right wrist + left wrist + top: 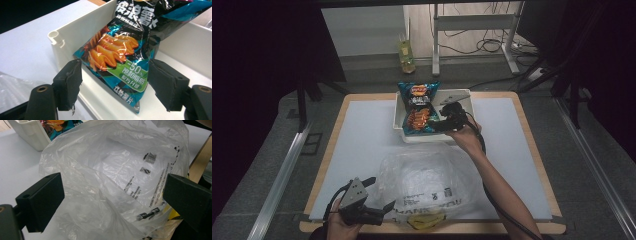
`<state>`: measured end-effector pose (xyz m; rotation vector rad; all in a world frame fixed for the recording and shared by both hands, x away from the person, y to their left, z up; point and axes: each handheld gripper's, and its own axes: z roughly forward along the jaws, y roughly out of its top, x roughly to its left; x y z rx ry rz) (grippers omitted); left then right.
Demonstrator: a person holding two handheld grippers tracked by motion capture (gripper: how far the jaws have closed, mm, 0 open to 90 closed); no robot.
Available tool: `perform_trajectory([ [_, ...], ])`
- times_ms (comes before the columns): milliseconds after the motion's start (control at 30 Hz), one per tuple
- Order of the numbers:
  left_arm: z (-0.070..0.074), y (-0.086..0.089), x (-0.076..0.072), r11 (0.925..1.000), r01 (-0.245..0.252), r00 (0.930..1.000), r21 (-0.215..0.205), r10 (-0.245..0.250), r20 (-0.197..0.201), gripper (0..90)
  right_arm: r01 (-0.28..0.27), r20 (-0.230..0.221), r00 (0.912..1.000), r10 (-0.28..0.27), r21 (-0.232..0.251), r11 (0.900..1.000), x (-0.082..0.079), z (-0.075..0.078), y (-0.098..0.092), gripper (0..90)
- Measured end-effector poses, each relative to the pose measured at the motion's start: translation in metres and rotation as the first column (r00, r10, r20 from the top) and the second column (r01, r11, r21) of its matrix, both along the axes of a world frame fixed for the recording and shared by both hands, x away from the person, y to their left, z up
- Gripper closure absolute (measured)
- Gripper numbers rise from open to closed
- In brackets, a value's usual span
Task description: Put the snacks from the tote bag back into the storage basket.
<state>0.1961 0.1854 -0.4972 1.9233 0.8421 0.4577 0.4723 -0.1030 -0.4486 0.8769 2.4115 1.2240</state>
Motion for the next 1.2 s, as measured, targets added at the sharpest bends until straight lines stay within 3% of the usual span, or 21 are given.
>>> perform_trajectory([
  [400, -0.003, 0.001, 0.003, 0.9999, -0.01, 0.9996, 0.001, 0.01, -0.025, 1.3, -0.049, 0.017, 0.9987, 0.049, 0.001, 0.999, -0.021, 0.009, -0.002, 22.5],
  [833, -0.002, 0.004, 0.003, 0.9997, -0.023, 0.9996, -0.011, 0.023, -0.017, 0.5, -0.1, 0.022, 0.9947, 0.1, -0.021, 0.995, -0.047, 0.015, -0.006, 13.7],
  [1200, -0.004, 0.003, 0.004, 0.9997, -0.024, 0.9997, -0.002, 0.024, -0.012, 0.4, -0.109, 0.01, 0.9939, 0.11, -0.042, 0.993, -0.065, 0.014, -0.019, 8.8],
])
